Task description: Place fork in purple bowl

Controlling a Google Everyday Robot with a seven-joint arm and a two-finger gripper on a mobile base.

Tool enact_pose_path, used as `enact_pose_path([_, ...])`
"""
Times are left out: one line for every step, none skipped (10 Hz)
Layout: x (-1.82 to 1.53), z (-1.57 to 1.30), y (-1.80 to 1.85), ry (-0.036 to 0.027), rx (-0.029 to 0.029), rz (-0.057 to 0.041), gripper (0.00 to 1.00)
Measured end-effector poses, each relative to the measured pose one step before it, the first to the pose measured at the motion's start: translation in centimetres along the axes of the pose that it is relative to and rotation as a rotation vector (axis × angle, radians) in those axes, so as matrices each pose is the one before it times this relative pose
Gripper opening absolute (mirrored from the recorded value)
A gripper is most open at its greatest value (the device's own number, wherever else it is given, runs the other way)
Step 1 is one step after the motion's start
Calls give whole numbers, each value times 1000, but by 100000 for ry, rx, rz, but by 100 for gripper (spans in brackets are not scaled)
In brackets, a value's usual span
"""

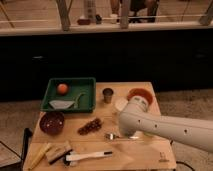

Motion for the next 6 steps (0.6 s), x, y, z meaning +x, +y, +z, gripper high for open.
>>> enact_pose_path([141,-172,-97,374,577,-449,22])
enact_pose_path([48,-64,-25,-364,-158,261,29])
enact_pose_path([-139,701,92,-1026,-1016,138,43])
enact_pose_path([-131,522,6,-640,-434,-327,51])
enact_pose_path([-24,652,-2,-835,-458,-549,61])
enact_pose_path([-8,622,42,-638,-664,-658,71])
